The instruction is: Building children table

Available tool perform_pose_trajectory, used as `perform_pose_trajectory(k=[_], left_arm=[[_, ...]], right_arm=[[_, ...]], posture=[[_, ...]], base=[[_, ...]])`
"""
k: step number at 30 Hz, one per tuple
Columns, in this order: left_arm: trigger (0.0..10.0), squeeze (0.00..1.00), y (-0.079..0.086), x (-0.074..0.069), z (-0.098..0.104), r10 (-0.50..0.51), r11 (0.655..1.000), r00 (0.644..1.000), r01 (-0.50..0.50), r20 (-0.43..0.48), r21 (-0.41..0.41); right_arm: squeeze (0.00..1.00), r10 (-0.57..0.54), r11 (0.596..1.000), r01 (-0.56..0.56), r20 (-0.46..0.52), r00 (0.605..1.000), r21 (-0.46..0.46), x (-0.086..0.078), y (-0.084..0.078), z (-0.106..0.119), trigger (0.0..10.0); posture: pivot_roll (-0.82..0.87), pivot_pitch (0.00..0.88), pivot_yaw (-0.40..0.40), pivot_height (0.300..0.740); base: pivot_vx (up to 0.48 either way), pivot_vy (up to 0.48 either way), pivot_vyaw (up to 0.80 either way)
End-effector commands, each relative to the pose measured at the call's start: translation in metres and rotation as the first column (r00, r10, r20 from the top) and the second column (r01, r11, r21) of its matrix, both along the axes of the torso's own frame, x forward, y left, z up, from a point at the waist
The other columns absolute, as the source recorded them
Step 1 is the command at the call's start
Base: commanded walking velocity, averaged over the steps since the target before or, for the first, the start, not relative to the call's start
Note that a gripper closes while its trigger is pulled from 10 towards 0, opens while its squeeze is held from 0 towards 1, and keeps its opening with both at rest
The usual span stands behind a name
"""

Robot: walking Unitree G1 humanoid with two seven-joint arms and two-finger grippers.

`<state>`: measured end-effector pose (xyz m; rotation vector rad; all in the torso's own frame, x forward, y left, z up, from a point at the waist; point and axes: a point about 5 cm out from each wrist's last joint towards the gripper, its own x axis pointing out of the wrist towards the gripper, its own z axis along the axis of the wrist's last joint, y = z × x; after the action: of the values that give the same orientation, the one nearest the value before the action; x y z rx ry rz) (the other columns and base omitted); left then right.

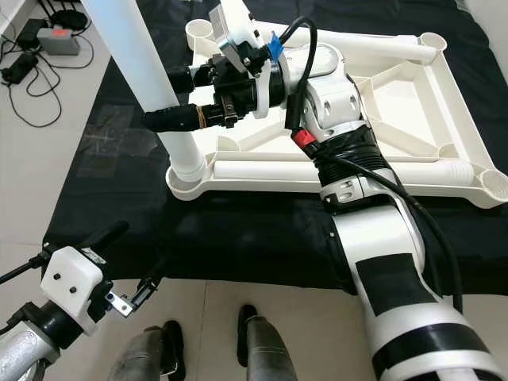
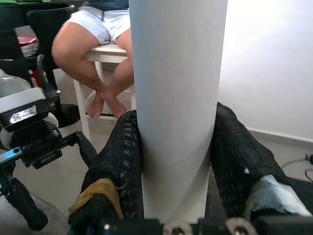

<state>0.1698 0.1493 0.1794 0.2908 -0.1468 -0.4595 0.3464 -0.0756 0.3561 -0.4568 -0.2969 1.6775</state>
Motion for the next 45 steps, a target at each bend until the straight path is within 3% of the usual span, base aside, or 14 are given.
perform_pose_trajectory(k=[1, 10, 20, 24, 34, 45], left_arm=[[10.0, 0.0, 0.0, -0.002, -0.006, -0.021, 1.0, 0.999, 0.021, -0.028, 0.006], [10.0, 0.0, 0.0, 0.0, -0.006, -0.022, 1.0, 0.999, 0.022, -0.023, 0.0], [10.0, 0.0, -0.001, 0.0, -0.007, -0.024, 1.0, 0.999, 0.024, -0.022, 0.0], [10.0, 0.0, -0.001, 0.001, -0.007, -0.024, 1.0, 1.0, 0.024, -0.018, 0.002], [10.0, 0.0, -0.001, 0.001, -0.007, -0.022, 1.0, 1.0, 0.022, -0.015, 0.005], [10.0, 0.0, 0.0, 0.002, -0.006, -0.02, 1.0, 1.0, 0.02, -0.011, 0.009]], right_arm=[[0.0, -0.033, 0.998, 0.03, -0.062, 0.998, -0.054, 0.004, 0.001, -0.015, 10.0], [0.0, 0.014, 1.0, -0.018, -0.188, 0.982, -0.023, 0.002, 0.005, -0.015, 10.0], [0.0, 0.009, 1.0, -0.012, -0.191, 0.981, -0.012, 0.002, 0.008, -0.017, 10.0], [0.0, -0.075, 0.995, 0.084, -0.156, 0.985, 0.057, 0.008, 0.016, -0.021, 10.0], [0.0, -0.114, 0.99, 0.126, -0.158, 0.981, 0.063, 0.011, 0.018, -0.025, 10.0], [0.0, -0.196, 0.968, 0.215, -0.152, 0.969, 0.126, 0.013, 0.006, -0.025, 10.0]], posture=[[-0.01, 0.345, -0.076, 0.74], [-0.01, 0.343, -0.082, 0.74], [-0.01, 0.338, -0.079, 0.74], [-0.01, 0.335, -0.076, 0.74], [-0.01, 0.34, -0.078, 0.74], [-0.01, 0.342, -0.073, 0.74]], base=[[0.0, 0.0, 0.0], [0.0, 0.0, 0.0], [0.0, 0.0, 0.0], [0.0, 0.0, 0.0], [0.0, 0.0, 0.0], [0.0, 0.0, 0.0]])
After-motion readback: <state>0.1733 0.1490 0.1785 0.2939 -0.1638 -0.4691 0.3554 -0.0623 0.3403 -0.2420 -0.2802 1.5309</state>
